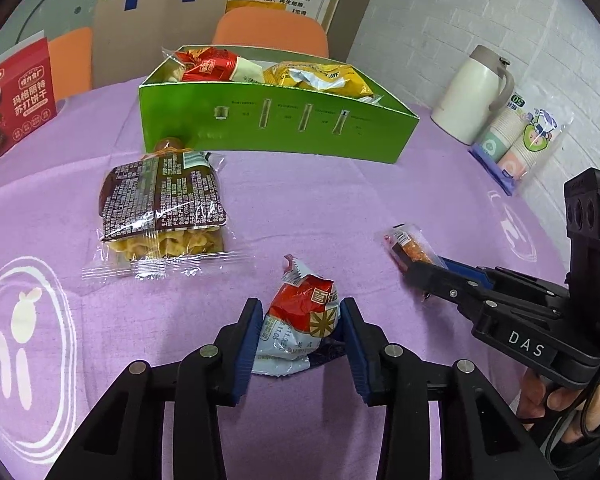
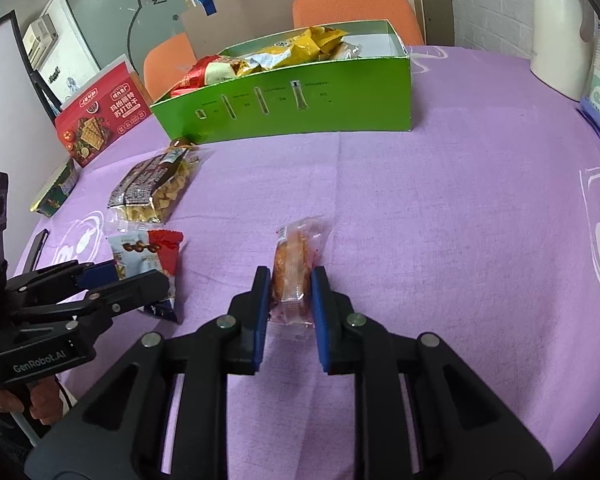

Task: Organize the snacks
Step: 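Carry both small packets into the green box and open both grippers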

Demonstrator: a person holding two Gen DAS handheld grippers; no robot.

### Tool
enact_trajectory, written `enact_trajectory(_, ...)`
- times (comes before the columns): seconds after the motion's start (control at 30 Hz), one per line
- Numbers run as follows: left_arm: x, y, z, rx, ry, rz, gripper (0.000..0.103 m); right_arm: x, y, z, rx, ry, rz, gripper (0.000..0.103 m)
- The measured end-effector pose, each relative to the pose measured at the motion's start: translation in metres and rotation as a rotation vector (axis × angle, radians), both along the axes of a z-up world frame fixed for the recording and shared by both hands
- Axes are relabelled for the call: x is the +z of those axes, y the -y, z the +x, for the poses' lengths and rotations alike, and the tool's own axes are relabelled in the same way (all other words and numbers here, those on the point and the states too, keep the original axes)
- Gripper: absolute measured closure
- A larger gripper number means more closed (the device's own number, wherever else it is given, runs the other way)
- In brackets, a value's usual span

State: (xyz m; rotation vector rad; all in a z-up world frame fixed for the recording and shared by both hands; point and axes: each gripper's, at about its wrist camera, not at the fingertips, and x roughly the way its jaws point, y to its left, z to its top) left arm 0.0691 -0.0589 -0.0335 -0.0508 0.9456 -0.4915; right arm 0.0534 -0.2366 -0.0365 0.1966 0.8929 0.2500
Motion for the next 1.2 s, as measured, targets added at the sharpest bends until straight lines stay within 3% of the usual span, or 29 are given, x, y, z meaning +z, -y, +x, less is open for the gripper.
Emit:
enact_trajectory(0.3,0.071,0.005,0.002,-0.033,0.127,-0.049,0.063,0.065,0.0,-0.006,0.024,0.174,0.019,0.081)
enact_trajectory(0.6,0.132,0.018,0.059,-0.02,0.229,-0.031,0.063,0.113,0.012,0.037,-0.008,0.293,-0.005,0.081)
enact_trajectory(0.8,0.136,0.025,0.111,0.003,0.199,-0.035,0.063,0.11,0.032,0.085,-0.07,0.286,-0.01,0.081)
enact_trajectory(1.2,0.089,0.04,0.185,0.04,0.102,0.01,0.063,0.068,0.05,0.142,-0.093,0.225,-0.023,0.081)
